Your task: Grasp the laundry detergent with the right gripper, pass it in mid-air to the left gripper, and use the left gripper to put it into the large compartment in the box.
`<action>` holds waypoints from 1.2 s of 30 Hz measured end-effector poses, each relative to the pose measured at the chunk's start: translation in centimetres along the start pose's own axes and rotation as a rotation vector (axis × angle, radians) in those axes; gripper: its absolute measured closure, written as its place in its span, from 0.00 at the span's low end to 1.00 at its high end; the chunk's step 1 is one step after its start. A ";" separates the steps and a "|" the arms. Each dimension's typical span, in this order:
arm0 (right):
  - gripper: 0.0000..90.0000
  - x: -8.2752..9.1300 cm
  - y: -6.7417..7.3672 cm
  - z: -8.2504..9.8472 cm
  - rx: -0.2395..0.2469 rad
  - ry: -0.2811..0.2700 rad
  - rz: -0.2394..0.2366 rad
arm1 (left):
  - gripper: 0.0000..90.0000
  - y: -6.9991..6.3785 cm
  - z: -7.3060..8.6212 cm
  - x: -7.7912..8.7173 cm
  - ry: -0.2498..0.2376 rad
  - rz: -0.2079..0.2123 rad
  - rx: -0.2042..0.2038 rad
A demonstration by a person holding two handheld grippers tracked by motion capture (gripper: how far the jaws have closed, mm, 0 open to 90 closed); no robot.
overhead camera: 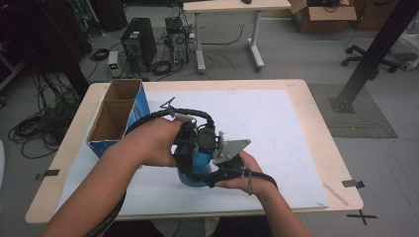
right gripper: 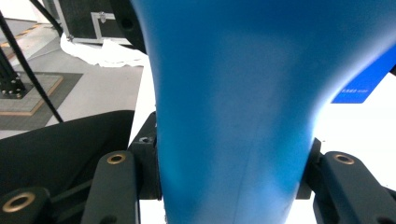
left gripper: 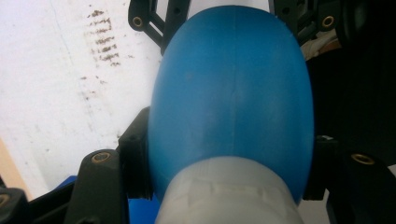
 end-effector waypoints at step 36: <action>0.00 2.1 0.1 -0.2 -0.083 -0.127 0.044 | 0.43 0.4 -1.0 1.7 0.026 0.010 0.044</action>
Point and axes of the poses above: each handheld gripper's, and its own axes: x roughly backward along the jaws, z roughly out of its underside, y roughly to its left, the point moved 4 cm from there along -x, roughly forward along the jaws, and after that the axes turned 6 degrees about -z, right-handed, at the moved point
